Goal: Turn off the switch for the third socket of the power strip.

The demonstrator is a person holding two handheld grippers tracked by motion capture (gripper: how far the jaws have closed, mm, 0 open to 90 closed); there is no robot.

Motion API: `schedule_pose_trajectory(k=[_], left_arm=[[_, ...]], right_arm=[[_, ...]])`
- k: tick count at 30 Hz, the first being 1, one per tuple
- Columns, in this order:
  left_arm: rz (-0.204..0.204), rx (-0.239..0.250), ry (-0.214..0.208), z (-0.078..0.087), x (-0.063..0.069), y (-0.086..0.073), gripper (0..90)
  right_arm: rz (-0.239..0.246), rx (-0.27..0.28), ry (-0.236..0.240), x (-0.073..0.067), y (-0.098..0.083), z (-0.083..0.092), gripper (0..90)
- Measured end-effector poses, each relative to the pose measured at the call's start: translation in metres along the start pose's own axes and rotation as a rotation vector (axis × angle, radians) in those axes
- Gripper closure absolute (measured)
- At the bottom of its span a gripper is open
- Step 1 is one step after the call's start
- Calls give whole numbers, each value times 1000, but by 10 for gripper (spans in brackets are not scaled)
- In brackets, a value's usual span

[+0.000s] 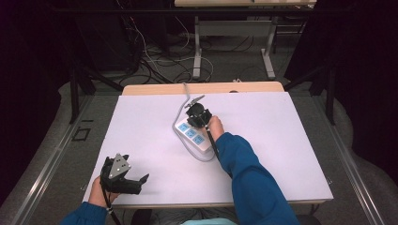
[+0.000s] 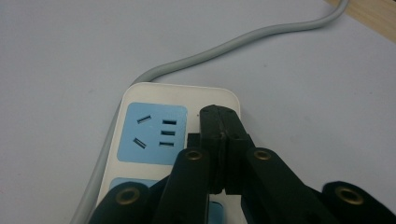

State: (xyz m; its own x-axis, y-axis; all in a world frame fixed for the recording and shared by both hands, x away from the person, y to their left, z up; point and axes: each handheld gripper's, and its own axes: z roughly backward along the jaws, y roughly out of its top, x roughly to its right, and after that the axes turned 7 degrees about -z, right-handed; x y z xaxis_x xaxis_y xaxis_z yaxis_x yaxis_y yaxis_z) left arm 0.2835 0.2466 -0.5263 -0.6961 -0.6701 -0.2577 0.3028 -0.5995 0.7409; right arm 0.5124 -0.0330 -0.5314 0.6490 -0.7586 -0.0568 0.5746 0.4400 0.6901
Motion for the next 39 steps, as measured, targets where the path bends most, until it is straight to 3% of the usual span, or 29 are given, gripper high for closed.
schedule_pose_trajectory(k=[18, 19, 39], left_arm=[[-11, 0, 11, 0, -1, 0, 9], [-10, 0, 10, 0, 0, 0, 9], [-9, -1, 7, 0, -1, 0, 10]], right_arm=[[-17, -36, 7, 0, 0, 3, 900], [-9, -14, 8, 1, 0, 1, 900], [19, -29, 1, 1, 1, 2, 900]])
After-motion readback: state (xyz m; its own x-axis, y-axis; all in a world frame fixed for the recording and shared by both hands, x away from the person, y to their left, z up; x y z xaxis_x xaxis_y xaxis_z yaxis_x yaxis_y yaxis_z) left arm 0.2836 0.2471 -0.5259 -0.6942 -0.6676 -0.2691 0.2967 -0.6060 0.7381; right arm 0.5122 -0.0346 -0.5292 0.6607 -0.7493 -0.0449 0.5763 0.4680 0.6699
